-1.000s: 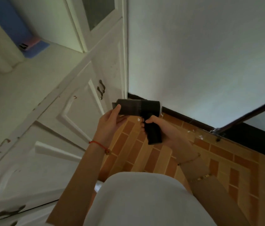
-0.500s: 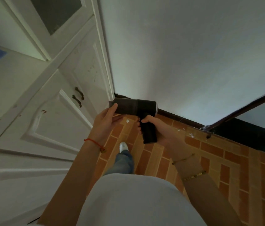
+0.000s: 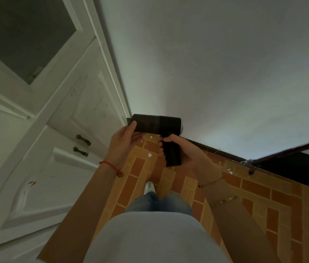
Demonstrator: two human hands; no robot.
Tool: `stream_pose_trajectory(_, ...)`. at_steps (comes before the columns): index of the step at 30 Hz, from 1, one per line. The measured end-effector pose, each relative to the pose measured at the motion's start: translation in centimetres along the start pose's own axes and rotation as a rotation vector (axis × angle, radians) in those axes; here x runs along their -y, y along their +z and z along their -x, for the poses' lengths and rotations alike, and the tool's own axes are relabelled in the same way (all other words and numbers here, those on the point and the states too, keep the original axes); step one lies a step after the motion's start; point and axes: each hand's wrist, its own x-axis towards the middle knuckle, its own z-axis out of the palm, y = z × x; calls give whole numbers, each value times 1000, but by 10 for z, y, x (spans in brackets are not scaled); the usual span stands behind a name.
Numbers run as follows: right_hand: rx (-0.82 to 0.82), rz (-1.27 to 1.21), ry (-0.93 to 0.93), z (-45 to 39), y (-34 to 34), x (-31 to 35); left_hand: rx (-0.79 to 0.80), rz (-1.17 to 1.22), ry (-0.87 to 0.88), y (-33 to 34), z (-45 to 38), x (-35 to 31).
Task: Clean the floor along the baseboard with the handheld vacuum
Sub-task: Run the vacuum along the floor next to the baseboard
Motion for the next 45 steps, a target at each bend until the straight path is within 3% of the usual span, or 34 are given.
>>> stream_pose_trajectory(7, 23, -48, 54, -62, -36, 45, -19, -2, -23, 17, -86, 6)
stream_pose_trajectory(14, 82, -86, 108, -154, -99, 52, -67, -9, -40, 16, -181, 70)
stream_pose_trajectory(31, 45, -44, 122, -412, -306, -82, -16, -103, 47, -47, -400, 359)
stream_pose_trajectory(36, -2, 96, 67, -478, -360, -127, -43, -126, 45, -67, -455, 445)
stream_pose_trajectory(45, -85, 231, 0, -558, -425, -176, -17, -237, 85, -93, -516, 542)
